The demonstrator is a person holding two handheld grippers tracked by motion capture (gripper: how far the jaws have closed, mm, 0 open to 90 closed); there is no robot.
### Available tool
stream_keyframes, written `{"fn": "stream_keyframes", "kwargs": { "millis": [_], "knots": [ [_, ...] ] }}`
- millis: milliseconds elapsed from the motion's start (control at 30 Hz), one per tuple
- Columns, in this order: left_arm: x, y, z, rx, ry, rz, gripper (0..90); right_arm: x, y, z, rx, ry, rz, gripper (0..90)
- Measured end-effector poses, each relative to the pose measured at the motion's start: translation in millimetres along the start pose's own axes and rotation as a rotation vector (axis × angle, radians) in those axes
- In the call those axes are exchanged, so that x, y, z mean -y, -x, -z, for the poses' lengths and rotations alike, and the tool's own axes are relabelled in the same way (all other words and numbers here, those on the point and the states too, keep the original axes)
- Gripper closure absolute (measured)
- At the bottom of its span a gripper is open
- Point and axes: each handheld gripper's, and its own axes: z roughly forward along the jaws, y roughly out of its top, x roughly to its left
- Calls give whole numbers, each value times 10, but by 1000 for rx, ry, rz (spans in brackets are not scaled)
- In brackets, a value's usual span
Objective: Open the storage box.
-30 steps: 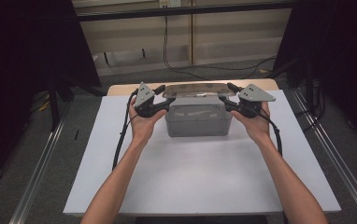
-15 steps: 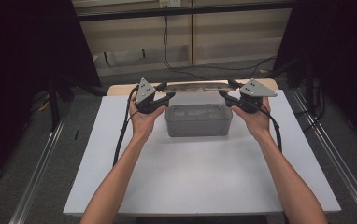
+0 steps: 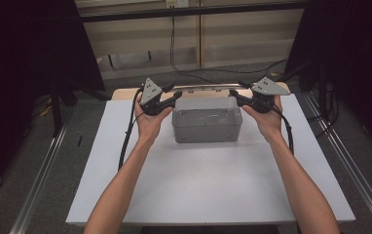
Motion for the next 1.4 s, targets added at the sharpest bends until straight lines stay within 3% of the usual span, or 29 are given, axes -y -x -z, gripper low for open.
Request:
{"fn": "stream_keyframes", "kwargs": {
  "millis": [233, 533, 833, 1133, 1400],
  "knots": [
    [3, -44, -23, -6, -9, -2, 582, 29, 40, -34, -2, 2, -28, 539],
    [41, -117, -77, -10, 2, 41, 614, -9, 103, -95, -9, -3, -41, 538],
    [67, -194, -86, -21, -8, 39, 674, 46, 169, -125, -8, 9, -83, 579],
    [24, -251, -135, -30, -11, 27, 704, -15, 241, -194, -14, -4, -70, 601],
    [31, -297, -207, -36, -11, 61, 698, -28, 290, -248, -17, 6, -97, 605]
  ]
}}
